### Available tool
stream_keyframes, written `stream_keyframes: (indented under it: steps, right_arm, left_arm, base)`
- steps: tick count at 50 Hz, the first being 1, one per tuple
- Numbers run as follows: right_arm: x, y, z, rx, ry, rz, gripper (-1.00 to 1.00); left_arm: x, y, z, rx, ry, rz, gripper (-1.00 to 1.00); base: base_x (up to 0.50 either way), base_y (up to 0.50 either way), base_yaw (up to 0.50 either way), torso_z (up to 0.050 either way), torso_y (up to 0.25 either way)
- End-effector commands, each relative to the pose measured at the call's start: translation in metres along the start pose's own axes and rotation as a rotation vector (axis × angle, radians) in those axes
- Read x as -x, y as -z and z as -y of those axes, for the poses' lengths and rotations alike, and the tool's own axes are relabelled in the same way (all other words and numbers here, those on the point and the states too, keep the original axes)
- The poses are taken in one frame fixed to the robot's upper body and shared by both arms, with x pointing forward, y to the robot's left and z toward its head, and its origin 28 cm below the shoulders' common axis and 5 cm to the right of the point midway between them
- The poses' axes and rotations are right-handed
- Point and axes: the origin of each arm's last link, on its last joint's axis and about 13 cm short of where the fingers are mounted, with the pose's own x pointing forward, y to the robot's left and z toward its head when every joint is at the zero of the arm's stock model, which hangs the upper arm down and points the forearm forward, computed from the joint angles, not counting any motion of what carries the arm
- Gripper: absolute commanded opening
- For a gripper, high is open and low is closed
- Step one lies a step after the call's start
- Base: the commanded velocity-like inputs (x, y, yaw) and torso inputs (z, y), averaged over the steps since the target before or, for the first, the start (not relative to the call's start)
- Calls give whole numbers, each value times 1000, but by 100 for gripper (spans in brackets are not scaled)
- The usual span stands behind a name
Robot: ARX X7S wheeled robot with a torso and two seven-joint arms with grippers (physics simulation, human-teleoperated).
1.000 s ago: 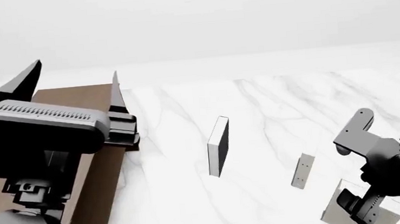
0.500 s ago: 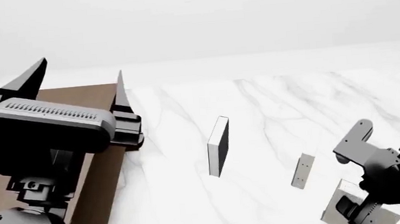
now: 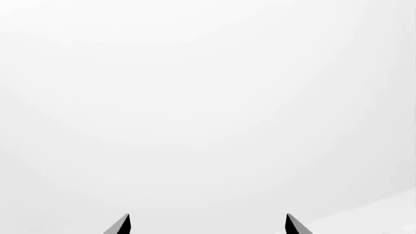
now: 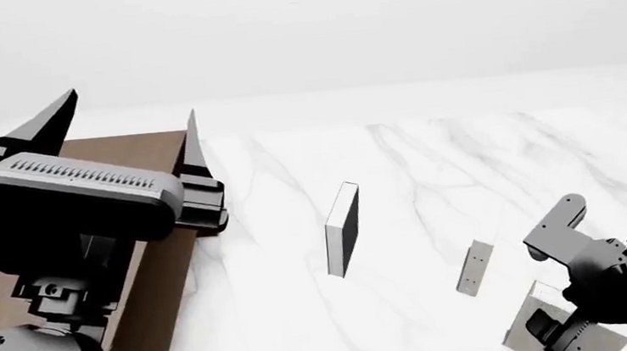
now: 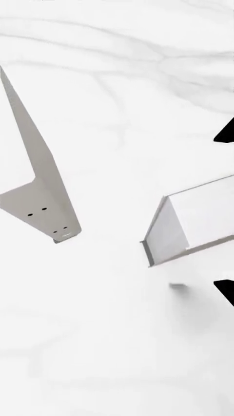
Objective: Pick up the book on the right and place it under the cabinet shelf.
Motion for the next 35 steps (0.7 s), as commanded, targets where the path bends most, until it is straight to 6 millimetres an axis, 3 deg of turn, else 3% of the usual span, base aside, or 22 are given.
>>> stream_keyframes:
  steps: [1,34,35]
  right_arm:
    - [-8,5,-3,-7,9,-11,100]
    - [-22,10,-8,-9,-12,-16,100]
    - [-22,10,-8,-6,-10,-12,-100]
  left_arm:
    - [0,-1,0,-2,5,1,100]
    - [-2,-9,1,-15,26,12,100]
    - [-2,-9,1,-16,26,13,100]
  base:
    - [0,0,0,0,0]
    - [0,0,0,0,0]
    - [0,0,0,0,0]
